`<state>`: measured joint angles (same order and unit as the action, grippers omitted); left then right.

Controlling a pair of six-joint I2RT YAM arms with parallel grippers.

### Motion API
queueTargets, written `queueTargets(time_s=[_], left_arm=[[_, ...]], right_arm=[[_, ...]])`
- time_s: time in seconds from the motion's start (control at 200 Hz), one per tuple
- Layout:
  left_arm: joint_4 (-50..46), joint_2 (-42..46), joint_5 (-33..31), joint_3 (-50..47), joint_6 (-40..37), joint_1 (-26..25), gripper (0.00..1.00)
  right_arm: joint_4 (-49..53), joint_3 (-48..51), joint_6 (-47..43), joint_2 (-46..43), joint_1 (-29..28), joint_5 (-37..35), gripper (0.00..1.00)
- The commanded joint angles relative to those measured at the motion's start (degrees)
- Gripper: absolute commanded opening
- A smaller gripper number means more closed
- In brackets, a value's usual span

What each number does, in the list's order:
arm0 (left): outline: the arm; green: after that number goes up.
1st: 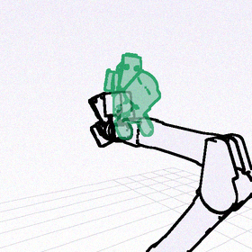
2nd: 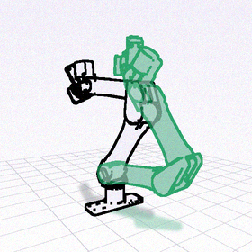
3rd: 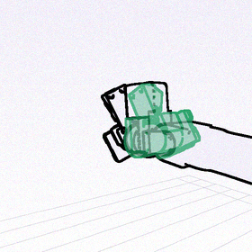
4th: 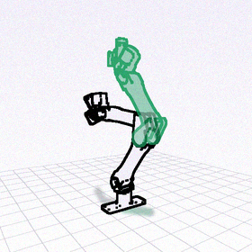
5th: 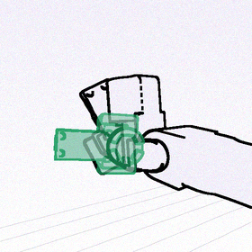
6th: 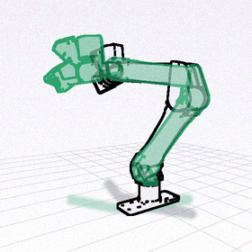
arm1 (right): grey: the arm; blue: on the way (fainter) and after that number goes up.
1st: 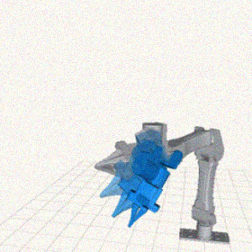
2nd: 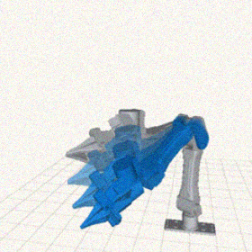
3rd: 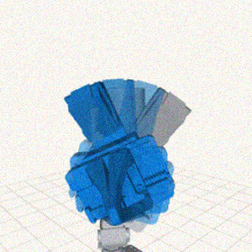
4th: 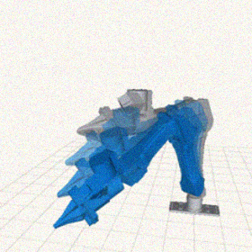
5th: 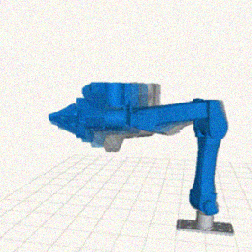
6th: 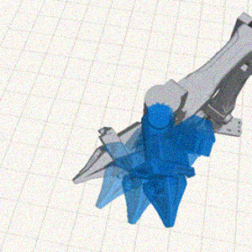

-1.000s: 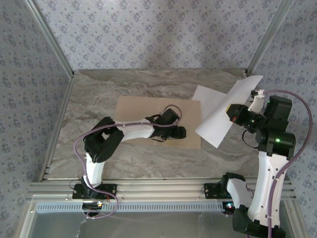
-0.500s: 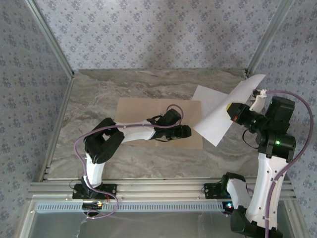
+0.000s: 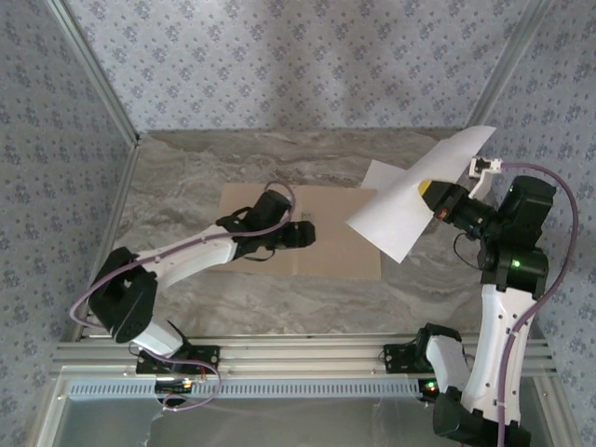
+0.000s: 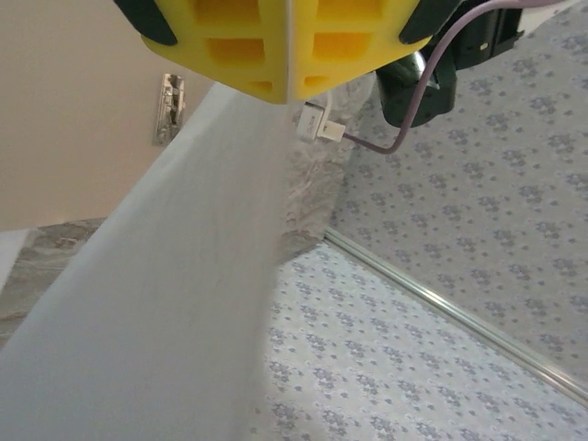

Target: Put the files into the folder

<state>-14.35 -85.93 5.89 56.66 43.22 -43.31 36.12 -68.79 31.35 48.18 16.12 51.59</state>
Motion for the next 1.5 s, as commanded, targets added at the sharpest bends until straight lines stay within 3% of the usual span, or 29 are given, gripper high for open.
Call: queueTargets(time_s=[0.0, 0.215, 0.425, 0.76, 1.184, 1.344, 1.494], left_arm=[[-4.9, 4.6, -2.3, -4.6, -3.1, 5.8, 0.75], [-4.1, 9.6, 1.3, -12.5, -4.5, 17.5, 0.76], [0.1, 8.7, 4.5, -17.6, -3.5, 22.6, 0.75], [1.9, 10.3, 8.2, -22.4, -1.2, 23.3, 0.75], [2.7, 16.7, 12.3, -27.4, 3.6, 22.5, 0.75], [-3.7, 19.3, 9.2, -23.9, -0.4, 23.5, 0.75], [-7.2, 19.6, 9.2, -20.6, -4.6, 28.5, 0.76]], right_arm=[[-8.6, 3.1, 4.3, 1.2, -1.2, 4.3, 0.00], [-10.6, 3.2, 5.1, 6.8, -8.9, 2.6, 0.00], [-10.9, -1.0, 1.3, 14.6, -20.4, -3.7, 0.00], [-12.0, -8.1, -2.2, 28.4, -33.9, -10.6, 0.00], [-5.4, -17.9, -11.1, 42.8, -44.4, -14.3, 0.00], [-2.1, -21.3, -15.9, 47.7, -45.9, -14.6, 0.00], [4.1, -26.4, -21.7, 52.3, -47.7, -17.6, 0.00]])
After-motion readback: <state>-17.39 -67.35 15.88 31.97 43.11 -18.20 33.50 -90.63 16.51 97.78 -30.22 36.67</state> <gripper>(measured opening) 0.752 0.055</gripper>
